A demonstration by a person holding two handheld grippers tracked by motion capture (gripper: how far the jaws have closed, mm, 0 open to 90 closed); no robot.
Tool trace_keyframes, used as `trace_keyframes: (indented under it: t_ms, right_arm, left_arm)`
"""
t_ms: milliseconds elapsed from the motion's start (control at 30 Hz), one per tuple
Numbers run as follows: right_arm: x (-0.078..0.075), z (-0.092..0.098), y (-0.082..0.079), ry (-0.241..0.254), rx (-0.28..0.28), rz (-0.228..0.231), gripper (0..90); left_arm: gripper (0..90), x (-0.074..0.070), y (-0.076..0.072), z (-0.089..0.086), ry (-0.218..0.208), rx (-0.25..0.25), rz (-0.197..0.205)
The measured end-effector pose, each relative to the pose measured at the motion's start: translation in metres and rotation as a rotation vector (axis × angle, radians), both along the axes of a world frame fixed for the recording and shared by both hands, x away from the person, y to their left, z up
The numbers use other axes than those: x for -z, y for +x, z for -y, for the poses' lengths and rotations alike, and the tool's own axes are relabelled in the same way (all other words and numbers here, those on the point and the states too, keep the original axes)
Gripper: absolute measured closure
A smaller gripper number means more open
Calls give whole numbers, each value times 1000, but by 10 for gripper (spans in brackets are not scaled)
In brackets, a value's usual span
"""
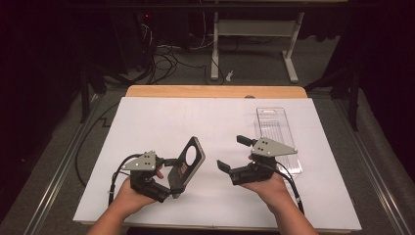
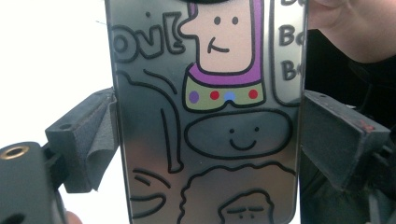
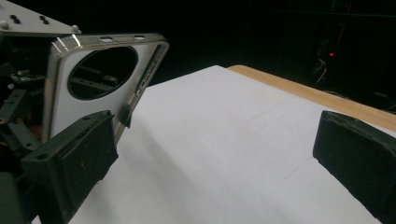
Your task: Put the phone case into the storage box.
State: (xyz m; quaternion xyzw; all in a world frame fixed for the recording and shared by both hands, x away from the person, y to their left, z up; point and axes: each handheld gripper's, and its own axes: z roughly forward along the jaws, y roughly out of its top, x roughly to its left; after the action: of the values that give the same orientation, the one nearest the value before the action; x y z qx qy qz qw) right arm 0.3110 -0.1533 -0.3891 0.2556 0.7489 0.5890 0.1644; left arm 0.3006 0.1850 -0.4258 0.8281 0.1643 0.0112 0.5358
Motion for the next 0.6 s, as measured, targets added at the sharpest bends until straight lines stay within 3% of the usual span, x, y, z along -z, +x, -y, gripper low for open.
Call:
trace_keyframes:
  t_ms: [600]
  right_arm:
    - [0, 2, -15, 42, -117, -9, 1]
  left_arm:
    - [127, 0, -3, 3, -6, 66, -3]
